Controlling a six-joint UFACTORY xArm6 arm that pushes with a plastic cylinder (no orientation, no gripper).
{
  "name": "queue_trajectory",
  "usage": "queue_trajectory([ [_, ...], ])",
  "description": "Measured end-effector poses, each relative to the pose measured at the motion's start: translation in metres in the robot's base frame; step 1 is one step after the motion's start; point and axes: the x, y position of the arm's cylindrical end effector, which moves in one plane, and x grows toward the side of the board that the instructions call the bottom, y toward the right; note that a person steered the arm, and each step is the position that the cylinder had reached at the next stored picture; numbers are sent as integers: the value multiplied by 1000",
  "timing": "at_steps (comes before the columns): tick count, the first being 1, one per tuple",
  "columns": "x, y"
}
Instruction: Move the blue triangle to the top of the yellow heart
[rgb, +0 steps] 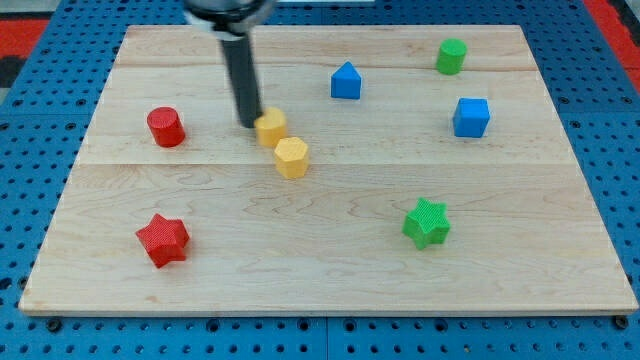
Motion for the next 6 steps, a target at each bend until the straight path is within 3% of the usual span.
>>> queue_trajectory([
  [1, 15, -15],
  [2, 3, -43],
  [4, -100, 7],
  [5, -122, 58],
  [6, -118, 111],
])
